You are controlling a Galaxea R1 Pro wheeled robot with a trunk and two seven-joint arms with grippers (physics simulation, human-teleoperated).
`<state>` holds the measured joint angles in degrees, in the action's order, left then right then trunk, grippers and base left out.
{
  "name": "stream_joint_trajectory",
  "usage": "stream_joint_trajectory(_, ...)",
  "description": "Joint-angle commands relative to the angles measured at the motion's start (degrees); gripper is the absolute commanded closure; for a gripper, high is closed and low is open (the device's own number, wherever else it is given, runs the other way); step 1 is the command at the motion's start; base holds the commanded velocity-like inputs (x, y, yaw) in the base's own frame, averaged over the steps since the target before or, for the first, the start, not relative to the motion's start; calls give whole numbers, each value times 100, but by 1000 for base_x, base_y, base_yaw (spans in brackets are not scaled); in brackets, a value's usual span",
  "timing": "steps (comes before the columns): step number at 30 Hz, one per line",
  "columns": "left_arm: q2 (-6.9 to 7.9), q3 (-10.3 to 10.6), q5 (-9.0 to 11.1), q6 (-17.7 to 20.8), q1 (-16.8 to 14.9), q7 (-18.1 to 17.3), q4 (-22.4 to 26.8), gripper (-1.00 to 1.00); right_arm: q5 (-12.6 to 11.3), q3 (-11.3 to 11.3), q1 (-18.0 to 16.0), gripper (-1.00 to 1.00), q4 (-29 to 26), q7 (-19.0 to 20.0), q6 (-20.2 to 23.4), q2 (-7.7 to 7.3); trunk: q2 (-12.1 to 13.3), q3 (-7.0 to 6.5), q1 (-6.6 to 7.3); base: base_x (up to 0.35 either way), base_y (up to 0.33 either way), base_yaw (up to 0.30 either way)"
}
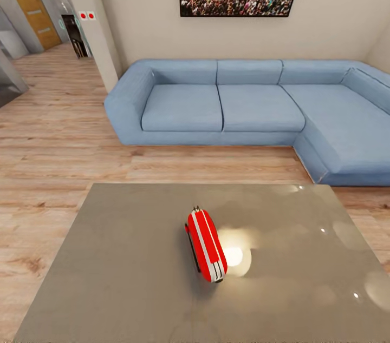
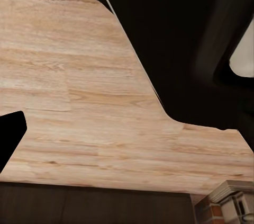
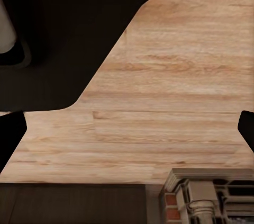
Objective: Turn on the radio receiver that's on the table in the living room.
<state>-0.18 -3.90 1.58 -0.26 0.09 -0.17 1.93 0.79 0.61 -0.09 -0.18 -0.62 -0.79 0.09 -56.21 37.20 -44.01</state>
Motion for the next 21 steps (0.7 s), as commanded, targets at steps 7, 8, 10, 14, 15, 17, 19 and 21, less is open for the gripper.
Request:
stream_joint_trajectory(7,0,1,-2,1,0,3,0,-100,0,0,0,-100,0,0,0,0,0,65,0,0,0,0)
stream_joint_trajectory(8,0,2,-3,0,0,4,0,-100,0,0,0,-100,0,0,0,0,0,74,0,0,0,0)
stream_joint_trajectory(10,0,-1,-2,1,1,3,0,-100,0,0,0,-100,0,0,0,0,0,93,0,0,0,0)
stream_joint_trajectory(14,0,1,0,1,0,0,0,-100,0,0,0,-100,0,0,0,0,0,130,0,0,0,0)
stream_joint_trajectory(15,0,2,0,0,0,0,0,-100,0,0,0,-100,0,0,0,0,0,139,0,0,0,0)
stream_joint_trajectory(17,0,2,0,1,0,1,0,-100,0,0,0,-100,0,0,0,0,0,158,0,0,0,0)
stream_joint_trajectory(19,0,1,-3,1,1,0,0,-100,0,0,0,-100,0,3,0,0,0,176,0,0,0,0)
stream_joint_trajectory(21,0,0,-1,0,1,0,0,-100,0,-4,0,-100,0,6,0,0,0,191,0,0,0,0)
